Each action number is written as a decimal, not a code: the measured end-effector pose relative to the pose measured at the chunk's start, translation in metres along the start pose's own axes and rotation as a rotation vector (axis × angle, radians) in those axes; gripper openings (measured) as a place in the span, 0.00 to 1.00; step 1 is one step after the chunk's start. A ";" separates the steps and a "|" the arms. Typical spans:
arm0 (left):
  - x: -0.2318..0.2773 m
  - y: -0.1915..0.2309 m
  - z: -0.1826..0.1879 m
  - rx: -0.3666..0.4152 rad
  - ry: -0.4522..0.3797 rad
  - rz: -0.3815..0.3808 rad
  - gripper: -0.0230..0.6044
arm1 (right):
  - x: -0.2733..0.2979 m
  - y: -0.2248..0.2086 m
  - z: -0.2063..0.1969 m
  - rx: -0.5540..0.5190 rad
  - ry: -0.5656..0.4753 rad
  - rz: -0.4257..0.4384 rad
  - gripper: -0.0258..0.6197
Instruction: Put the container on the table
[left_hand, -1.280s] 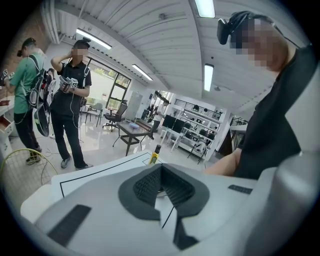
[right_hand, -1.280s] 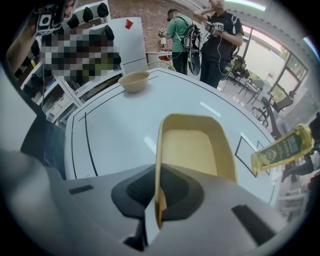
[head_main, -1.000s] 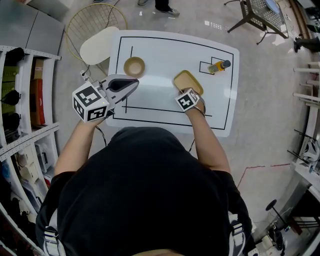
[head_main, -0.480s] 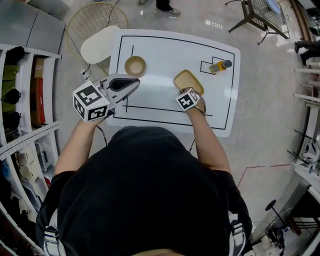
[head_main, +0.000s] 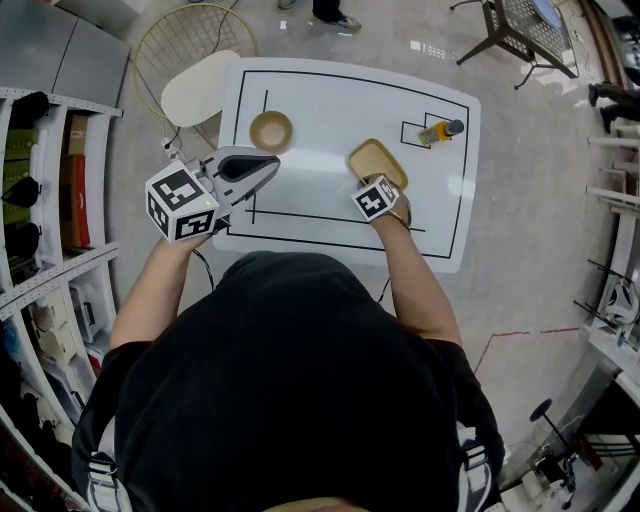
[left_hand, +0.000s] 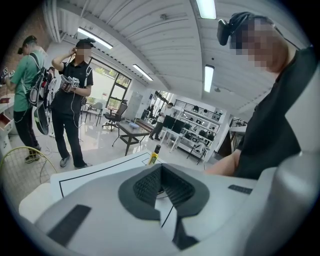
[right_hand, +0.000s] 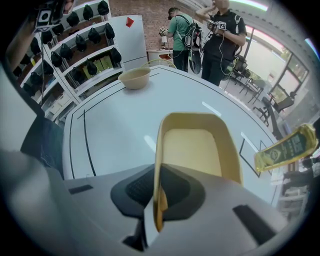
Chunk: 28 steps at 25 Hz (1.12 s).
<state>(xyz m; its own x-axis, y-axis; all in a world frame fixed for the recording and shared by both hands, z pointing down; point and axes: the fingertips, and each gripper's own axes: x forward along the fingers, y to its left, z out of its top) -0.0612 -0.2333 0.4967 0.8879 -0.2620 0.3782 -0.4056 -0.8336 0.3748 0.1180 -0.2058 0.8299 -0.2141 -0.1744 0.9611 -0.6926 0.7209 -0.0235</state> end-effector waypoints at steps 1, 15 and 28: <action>0.000 0.000 0.000 0.000 -0.001 -0.002 0.05 | 0.000 0.000 0.000 0.000 0.001 0.001 0.07; 0.000 -0.008 0.000 0.007 -0.004 -0.021 0.05 | -0.004 0.003 0.002 0.001 -0.017 0.001 0.18; -0.002 -0.024 0.005 0.035 -0.008 -0.039 0.05 | -0.035 0.001 0.014 0.003 -0.104 -0.025 0.22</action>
<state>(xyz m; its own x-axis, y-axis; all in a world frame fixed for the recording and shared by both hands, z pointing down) -0.0526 -0.2146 0.4828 0.9046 -0.2327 0.3571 -0.3631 -0.8596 0.3596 0.1152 -0.2077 0.7926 -0.2669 -0.2609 0.9277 -0.7005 0.7137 -0.0008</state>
